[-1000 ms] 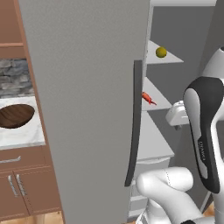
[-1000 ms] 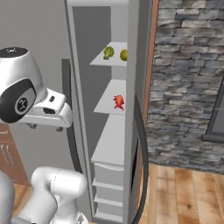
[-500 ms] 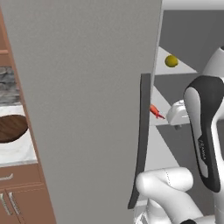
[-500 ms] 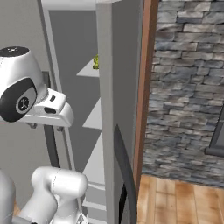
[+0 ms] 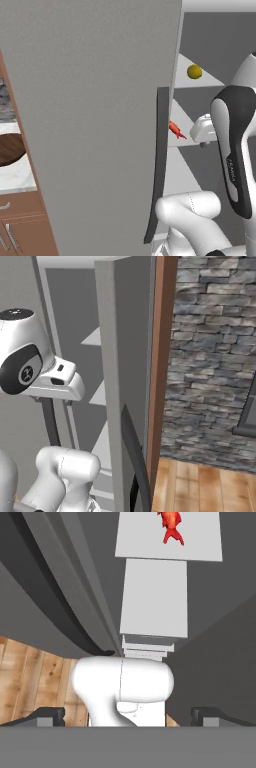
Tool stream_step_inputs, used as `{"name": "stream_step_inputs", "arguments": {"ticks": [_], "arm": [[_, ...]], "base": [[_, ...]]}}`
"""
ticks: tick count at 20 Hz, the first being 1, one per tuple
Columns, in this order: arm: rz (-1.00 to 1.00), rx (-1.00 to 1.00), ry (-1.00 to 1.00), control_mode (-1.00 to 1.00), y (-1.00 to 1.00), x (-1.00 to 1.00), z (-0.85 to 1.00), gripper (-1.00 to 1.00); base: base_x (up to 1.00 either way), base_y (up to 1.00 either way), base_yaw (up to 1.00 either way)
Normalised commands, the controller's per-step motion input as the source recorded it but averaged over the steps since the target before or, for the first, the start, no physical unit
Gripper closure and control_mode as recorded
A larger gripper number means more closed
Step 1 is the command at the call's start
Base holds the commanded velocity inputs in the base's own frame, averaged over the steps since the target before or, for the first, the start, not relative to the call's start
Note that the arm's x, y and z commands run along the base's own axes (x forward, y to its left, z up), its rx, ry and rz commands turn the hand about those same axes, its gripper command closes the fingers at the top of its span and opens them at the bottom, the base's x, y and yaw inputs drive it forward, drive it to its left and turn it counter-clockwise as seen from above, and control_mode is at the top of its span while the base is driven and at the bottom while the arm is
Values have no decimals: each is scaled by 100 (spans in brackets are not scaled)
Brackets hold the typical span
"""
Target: Take the lemon, broccoli, and fish from the freezer and place them in the bowl on the counter.
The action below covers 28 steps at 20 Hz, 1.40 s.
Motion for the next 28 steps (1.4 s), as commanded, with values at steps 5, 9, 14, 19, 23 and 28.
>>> {"name": "stream_step_inputs", "arguments": {"ticks": [5,9,14,19,23,28], "arm": [[0,0,0,100,0,0,0,-100],[0,0,0,100,0,0,0,-100],[0,0,0,100,0,0,0,-100],[0,0,0,100,0,0,0,-100],[0,0,0,-100,-6,17,0,-100],[0,0,-1,-100,-25,67,14,-100]], "base": [[29,-43,0],[37,-34,0],[61,-27,0],[58,-16,-3],[48,-13,-1],[0,0,0]]}}
